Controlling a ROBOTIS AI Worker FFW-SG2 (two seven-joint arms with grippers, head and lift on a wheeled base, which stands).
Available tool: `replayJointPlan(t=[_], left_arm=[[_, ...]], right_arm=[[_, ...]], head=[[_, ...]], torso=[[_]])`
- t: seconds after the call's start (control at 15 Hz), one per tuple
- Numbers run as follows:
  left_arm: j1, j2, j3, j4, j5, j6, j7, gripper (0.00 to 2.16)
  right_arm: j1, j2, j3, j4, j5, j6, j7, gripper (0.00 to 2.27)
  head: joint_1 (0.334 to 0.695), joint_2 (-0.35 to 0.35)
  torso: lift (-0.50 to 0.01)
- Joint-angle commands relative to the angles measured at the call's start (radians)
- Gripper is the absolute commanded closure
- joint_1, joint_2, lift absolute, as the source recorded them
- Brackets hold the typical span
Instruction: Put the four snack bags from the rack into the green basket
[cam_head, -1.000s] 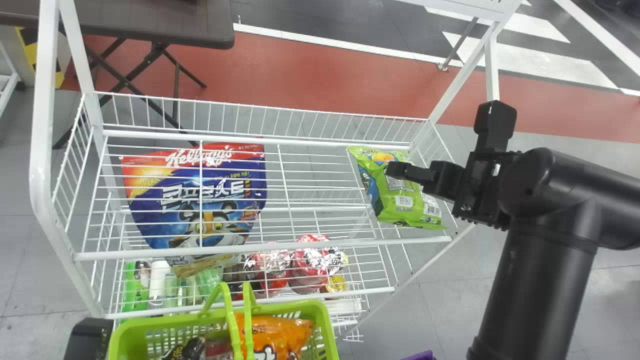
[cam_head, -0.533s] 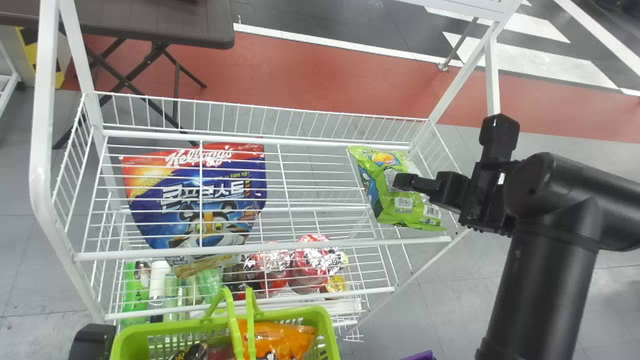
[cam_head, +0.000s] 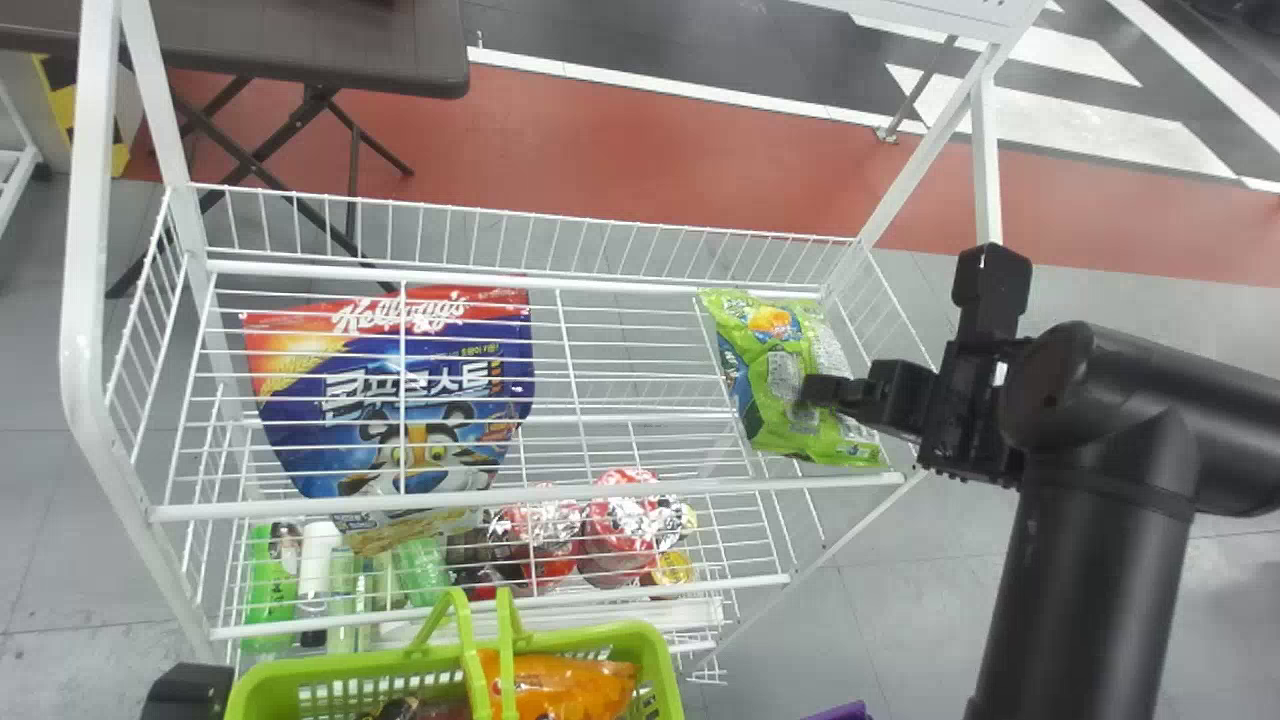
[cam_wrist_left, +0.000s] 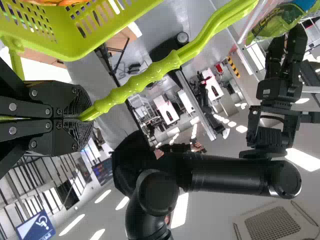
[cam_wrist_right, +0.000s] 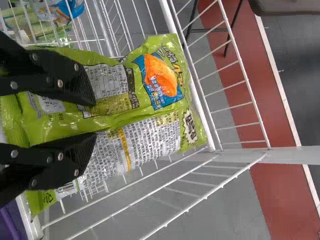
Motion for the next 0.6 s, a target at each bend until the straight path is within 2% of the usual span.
replayJointPlan(t=[0.0,0.33,0.53], left_arm=[[0.005,0.002,-0.009,-0.005,0.000,-0.003,0.000,2.02],[0.023,0.006,-0.012,-0.028,0.000,-0.003,0.000,2.02],[0.042,0.008,-0.013,-0.046,-0.006,-0.003,0.000,2.02]], right_arm=[[0.028,0.000,-0.006,-0.032,-0.001,0.008,0.000,2.10],[0.085,0.006,-0.041,-0.092,-0.020,0.008,-0.002,2.11],[0.152,0.032,-0.060,-0.204,-0.073,0.008,-0.002,2.11]], head=[[0.695,-0.350],[0.695,-0.350],[0.695,-0.350]], torso=[[-0.006],[-0.006],[-0.006]])
